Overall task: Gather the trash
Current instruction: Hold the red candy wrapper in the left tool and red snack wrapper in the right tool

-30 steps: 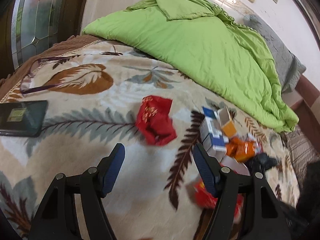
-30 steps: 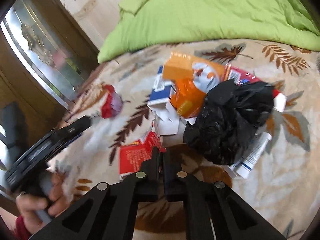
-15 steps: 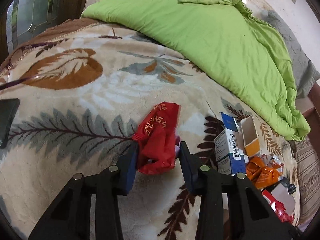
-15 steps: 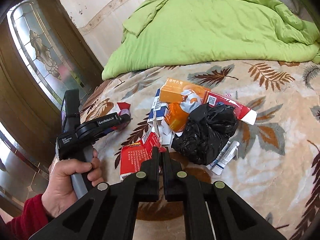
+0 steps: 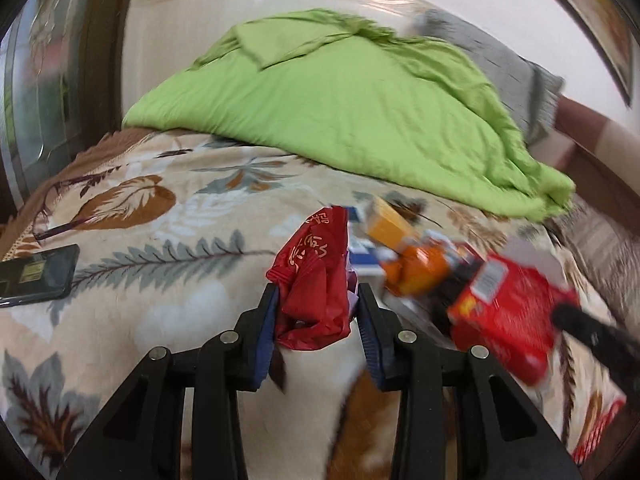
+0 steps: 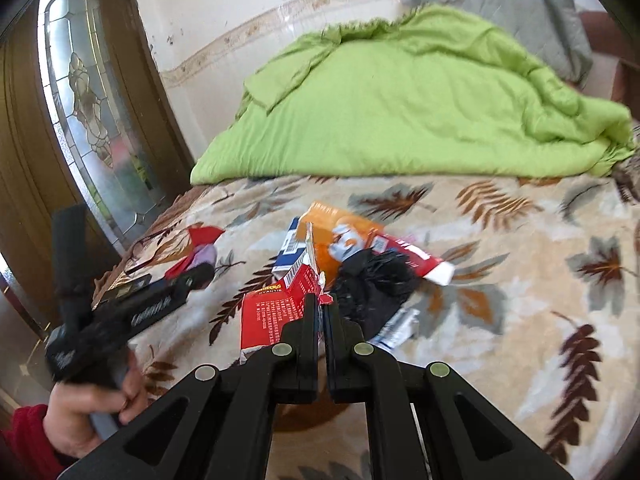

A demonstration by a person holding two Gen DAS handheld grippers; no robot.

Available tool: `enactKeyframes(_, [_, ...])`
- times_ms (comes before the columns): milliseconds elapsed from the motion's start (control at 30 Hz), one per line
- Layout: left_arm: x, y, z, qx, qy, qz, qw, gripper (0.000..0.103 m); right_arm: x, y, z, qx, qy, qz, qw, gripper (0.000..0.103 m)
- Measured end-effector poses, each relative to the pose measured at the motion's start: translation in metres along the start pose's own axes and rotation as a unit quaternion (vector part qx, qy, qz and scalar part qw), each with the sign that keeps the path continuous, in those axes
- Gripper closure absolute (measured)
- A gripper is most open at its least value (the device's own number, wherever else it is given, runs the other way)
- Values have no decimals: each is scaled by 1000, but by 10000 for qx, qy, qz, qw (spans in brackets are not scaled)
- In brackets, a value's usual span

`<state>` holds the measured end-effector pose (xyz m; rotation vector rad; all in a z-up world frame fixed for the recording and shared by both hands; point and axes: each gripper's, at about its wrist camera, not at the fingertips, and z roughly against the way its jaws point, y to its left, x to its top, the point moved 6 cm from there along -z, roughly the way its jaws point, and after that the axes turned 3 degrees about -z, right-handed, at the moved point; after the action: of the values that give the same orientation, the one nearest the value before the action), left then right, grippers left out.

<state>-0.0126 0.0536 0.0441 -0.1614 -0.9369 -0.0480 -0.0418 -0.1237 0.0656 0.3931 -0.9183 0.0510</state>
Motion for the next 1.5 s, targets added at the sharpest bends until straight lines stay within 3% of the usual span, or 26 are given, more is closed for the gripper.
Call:
enactKeyframes(233, [-39,-37,57,-105,-114,-545,9984,66,-17,-6,48,-277,-311,258,9988,99])
enactKeyframes(467, [-56,-62,70,-119,-159,-967,9951,66,-38,-24,86,-169,-392,-110,9990,99])
enactKeyframes(633, [-56,-60,60,-83,-105,-920,9957,66,-37,-37,84,-196,-317,-431,9984,99])
enactKeyframes(1500, [-55,-56,51,153,-187,-1189,9926,66,-39,-27,75,-356,-299,-200,9987,99])
